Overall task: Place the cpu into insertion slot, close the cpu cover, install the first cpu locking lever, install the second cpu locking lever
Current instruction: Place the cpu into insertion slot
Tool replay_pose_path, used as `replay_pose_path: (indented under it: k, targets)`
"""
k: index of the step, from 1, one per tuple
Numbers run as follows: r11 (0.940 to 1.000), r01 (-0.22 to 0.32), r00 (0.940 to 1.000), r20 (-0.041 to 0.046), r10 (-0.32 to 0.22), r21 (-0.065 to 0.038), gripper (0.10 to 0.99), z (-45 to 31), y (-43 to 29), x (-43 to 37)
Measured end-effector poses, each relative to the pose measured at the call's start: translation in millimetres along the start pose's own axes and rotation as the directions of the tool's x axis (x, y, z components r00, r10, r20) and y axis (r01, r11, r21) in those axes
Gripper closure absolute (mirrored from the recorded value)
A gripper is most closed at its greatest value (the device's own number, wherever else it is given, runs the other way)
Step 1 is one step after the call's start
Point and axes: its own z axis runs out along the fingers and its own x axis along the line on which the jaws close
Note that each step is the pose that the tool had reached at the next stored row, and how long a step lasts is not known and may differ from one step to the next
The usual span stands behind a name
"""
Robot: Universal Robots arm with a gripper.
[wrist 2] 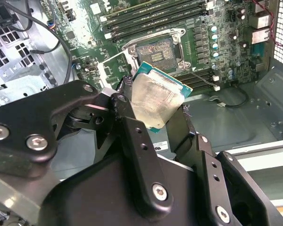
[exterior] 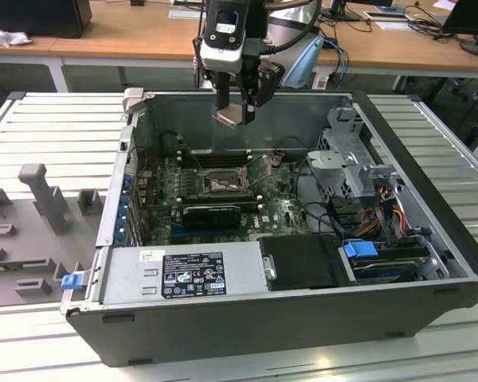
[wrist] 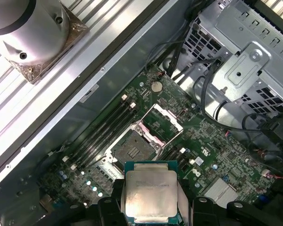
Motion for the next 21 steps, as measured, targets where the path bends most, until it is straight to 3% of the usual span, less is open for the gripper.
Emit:
replay_pose_path:
  k: [21]
  targets:
    - [0.9954, -0.095, 0.9954, 0.0083, 0.095, -0.002, 0.557, 0.5, 0.0, 0.0]
